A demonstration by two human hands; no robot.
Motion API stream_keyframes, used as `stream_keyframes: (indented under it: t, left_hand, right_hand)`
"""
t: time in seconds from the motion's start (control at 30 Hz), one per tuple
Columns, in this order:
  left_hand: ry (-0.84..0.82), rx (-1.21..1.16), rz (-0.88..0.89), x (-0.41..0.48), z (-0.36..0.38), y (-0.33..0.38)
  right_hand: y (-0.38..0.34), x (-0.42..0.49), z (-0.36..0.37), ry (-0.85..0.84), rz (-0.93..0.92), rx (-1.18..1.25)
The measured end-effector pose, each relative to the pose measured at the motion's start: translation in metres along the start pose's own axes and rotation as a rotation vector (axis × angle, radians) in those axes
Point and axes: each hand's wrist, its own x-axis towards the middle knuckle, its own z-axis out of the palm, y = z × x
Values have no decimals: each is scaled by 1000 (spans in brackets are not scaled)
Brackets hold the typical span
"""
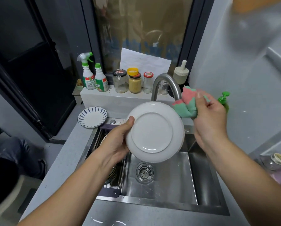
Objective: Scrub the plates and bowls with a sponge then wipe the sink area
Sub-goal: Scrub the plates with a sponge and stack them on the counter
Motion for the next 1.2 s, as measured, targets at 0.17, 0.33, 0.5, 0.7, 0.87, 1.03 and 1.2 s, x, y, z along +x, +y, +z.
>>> stream_keyframes:
  t: [0.17, 0.33, 0.5, 0.7, 0.87, 1.03, 1.2]
  left_hand:
    - [47, 50, 18, 2, 8, -2]
    - [64, 187, 188, 3, 2, -6]
    - [34, 208, 185, 5, 6, -17]
    - [-24, 157, 167, 7, 0, -16]
    - [20, 67, 138, 9, -11, 0]
    - [-114, 171, 71, 10, 7, -16]
    - [-15, 115, 78, 11, 3, -3]
  right_hand:
    - [17, -12, 7, -382, -312, -653]
    - [44, -18, -7, -532, -360, -779]
    - [40, -20, 17, -578, -425, -942]
    - [25, 12, 25, -918, -574, -1014]
    - [27, 17, 0, -637, -266, -913]
    - [16, 10, 39, -874, -416, -1017]
    - [7, 30, 20, -855, -282, -959]
